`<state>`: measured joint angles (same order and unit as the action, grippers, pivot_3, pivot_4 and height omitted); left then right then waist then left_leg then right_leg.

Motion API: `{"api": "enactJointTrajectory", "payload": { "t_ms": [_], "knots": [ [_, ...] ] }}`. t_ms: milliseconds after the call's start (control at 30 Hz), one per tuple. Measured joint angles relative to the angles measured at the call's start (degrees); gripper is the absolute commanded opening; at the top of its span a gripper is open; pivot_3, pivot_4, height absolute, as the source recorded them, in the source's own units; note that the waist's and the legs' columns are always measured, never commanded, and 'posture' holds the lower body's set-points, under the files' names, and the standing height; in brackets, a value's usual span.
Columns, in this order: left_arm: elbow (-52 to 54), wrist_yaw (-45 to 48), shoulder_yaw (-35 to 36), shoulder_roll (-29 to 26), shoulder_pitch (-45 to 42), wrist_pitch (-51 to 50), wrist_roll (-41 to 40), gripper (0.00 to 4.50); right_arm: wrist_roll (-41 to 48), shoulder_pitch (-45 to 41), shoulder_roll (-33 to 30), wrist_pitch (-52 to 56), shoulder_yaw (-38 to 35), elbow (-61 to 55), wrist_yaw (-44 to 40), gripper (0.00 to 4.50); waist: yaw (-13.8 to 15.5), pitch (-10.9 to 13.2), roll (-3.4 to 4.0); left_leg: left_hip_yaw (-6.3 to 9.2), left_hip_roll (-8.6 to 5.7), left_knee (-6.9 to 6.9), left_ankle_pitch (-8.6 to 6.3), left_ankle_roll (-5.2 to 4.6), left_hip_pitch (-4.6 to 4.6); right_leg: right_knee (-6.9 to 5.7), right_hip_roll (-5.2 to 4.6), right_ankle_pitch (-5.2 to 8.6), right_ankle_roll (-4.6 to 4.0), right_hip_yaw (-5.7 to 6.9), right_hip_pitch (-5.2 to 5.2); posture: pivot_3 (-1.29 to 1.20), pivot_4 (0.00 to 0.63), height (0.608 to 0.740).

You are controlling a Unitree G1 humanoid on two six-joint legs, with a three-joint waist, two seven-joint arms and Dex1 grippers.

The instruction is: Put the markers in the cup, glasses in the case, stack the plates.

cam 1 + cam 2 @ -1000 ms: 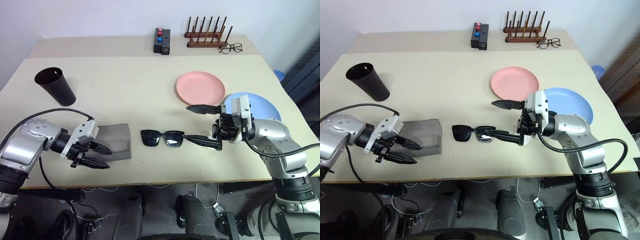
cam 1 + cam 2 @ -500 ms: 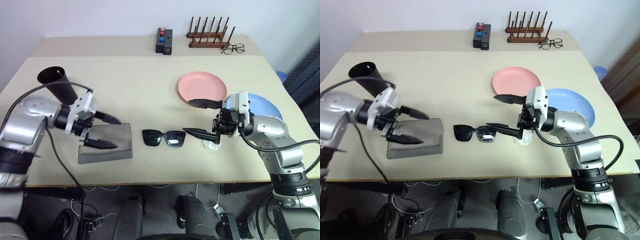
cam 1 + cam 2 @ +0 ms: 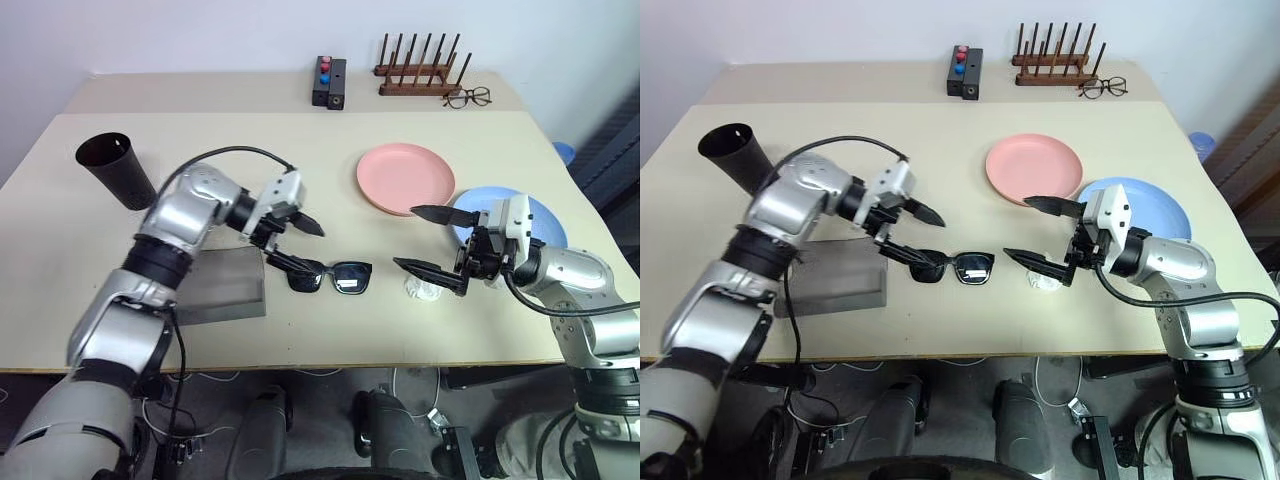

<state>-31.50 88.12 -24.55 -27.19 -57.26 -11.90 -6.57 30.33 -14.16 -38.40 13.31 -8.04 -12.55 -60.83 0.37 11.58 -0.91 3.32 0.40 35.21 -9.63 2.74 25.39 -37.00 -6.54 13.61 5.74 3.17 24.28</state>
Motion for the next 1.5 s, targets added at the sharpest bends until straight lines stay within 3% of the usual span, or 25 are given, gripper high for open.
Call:
{"api": "enactJointTrajectory", "payload": {
  "t_ms": [400, 500, 633, 667, 733, 1167, 1233, 1500],
  "knots": [
    [-10.7, -2.8, -2.0, 8.3, -2.6, 6.0, 8.4, 4.43, 0.0, 3.0, 0.0, 0.2, -0.7, -3.6, 4.7, 4.50, 0.3, 0.0, -0.01, 0.01, 0.00, 0.05, 0.00, 0.00, 0.05, 0.06, -0.01, 0.11, 0.13, 0.01, -0.03, 0.00, 0.150, 0.740],
    [-10.7, -1.9, -2.0, 8.4, -2.6, 5.8, 8.6, 3.70, 0.0, 3.4, 0.0, 0.2, -0.8, -3.6, 5.4, 4.50, 0.2, 0.0, -0.01, 0.02, 0.00, 0.03, 0.00, -0.01, 0.02, 0.04, -0.01, 0.10, 0.13, 0.01, -0.02, 0.00, 0.150, 0.740],
    [-10.7, -1.2, -2.0, 8.5, -2.5, 5.5, 9.3, 1.86, 0.0, 3.4, 0.0, 0.2, -0.8, -3.7, 6.1, 4.50, 0.3, 0.0, -0.01, 0.02, 0.00, 0.04, 0.00, -0.01, 0.03, 0.04, -0.01, 0.09, 0.12, 0.01, -0.03, 0.00, 0.150, 0.740],
    [-10.7, -1.1, -2.0, 8.5, -2.5, 5.6, 9.7, 1.19, 0.0, 3.4, 0.0, 0.2, -0.8, -3.8, 6.3, 4.50, 0.3, 0.0, -0.01, 0.02, 0.00, 0.04, -0.01, -0.01, 0.03, 0.04, -0.01, 0.09, 0.12, 0.01, -0.02, 0.00, 0.150, 0.740],
    [-10.0, 0.0, -1.4, 8.5, -2.6, 5.6, 9.1, 0.47, 0.0, 3.4, 0.0, 0.2, -0.8, -4.0, 6.5, 4.50, 0.3, 0.0, -0.01, 0.02, 0.00, 0.04, -0.01, -0.01, 0.00, 0.06, 0.00, 0.10, 0.11, 0.01, -0.07, 0.00, 0.150, 0.740],
    [-8.3, 1.4, -1.5, 8.6, -2.9, 2.3, 9.7, 0.47, -0.3, 2.3, 0.0, 0.2, -0.7, -4.1, 7.6, 4.50, 0.3, 0.0, 0.01, 0.06, 0.00, 0.15, -0.01, -0.02, -0.06, 0.08, -0.01, 0.21, -0.04, 0.02, -0.22, 0.00, 0.150, 0.740],
    [-8.5, 2.3, -1.5, 8.6, -3.2, 0.9, 9.6, 0.00, -0.4, 2.1, 0.0, 0.2, -0.6, -4.1, 7.6, 4.50, 0.2, 0.0, 0.01, 0.06, 0.00, 0.15, -0.01, -0.02, -0.06, 0.07, 0.00, 0.21, -0.04, 0.02, -0.22, 0.00, 0.150, 0.740],
    [-3.4, 4.1, -2.5, 3.0, -4.7, -13.9, 0.1, 0.00, -0.9, 1.4, 0.1, 0.0, -0.2, -3.9, 7.7, 4.50, 0.0, 0.0, 0.02, 0.08, 0.00, 0.13, -0.02, -0.03, -0.02, 0.06, 0.01, 0.17, 0.03, 0.02, -0.19, 0.00, 0.150, 0.740]
  ]
}}
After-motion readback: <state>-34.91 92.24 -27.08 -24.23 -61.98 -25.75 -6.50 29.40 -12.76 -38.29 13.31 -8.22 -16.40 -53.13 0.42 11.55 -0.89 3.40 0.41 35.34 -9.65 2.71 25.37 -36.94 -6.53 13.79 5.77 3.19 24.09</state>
